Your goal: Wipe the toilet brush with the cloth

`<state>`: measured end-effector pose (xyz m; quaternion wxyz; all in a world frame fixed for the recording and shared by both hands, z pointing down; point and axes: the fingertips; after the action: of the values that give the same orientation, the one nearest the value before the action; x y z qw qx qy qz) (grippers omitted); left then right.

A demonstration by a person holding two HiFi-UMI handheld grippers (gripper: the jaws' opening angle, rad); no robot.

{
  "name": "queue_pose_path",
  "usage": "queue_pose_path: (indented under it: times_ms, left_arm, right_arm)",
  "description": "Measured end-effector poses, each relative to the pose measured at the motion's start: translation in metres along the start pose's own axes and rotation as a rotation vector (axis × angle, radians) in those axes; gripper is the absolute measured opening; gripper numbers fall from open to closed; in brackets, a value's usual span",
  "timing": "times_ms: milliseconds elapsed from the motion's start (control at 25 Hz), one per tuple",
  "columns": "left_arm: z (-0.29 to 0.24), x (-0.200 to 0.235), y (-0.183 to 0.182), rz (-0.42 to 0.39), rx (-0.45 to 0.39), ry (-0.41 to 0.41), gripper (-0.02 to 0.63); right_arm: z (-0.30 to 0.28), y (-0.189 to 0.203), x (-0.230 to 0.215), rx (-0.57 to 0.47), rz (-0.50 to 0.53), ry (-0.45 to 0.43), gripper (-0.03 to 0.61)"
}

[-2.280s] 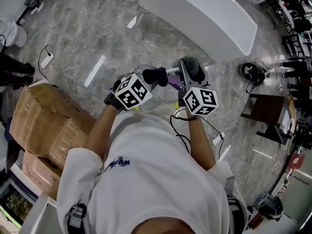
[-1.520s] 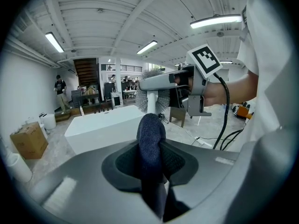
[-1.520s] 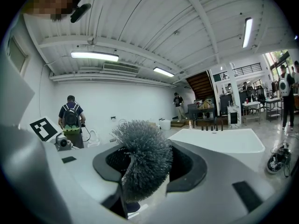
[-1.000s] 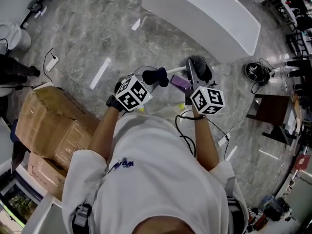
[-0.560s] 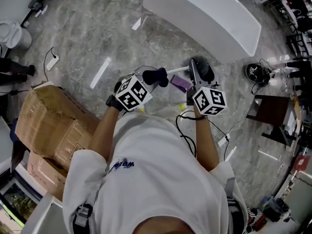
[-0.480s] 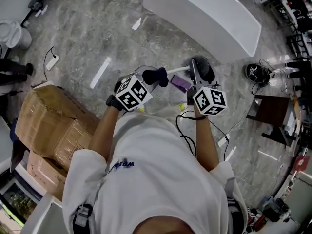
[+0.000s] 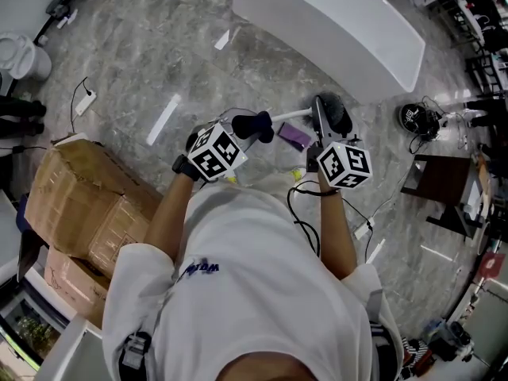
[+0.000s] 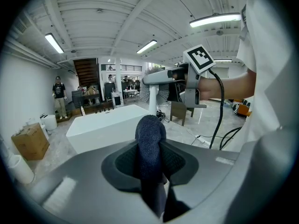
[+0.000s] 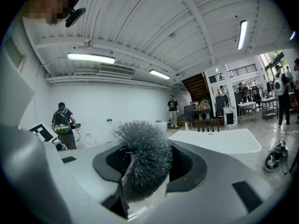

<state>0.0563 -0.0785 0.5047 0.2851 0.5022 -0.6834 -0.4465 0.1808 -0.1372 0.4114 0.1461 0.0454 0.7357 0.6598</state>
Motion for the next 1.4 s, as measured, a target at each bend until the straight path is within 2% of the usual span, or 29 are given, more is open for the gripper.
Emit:
queue_pose_path:
  times_ms: [1400]
  left_arm:
    - [0.01,0.006,0.013,0.026,0.002,0.002,0.098]
  right_arm:
    - [0.002,-0.006,-0.014,-0.008,-0.017,0.02,0.213]
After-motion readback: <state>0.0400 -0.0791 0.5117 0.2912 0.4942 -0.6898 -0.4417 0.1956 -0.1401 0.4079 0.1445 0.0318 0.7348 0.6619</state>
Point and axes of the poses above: the fingertips, and each gripper's own axes: z backward along the fingers, x to its left, y out of its underside, and after that the axes turned 5 degrees about -x, right-handed
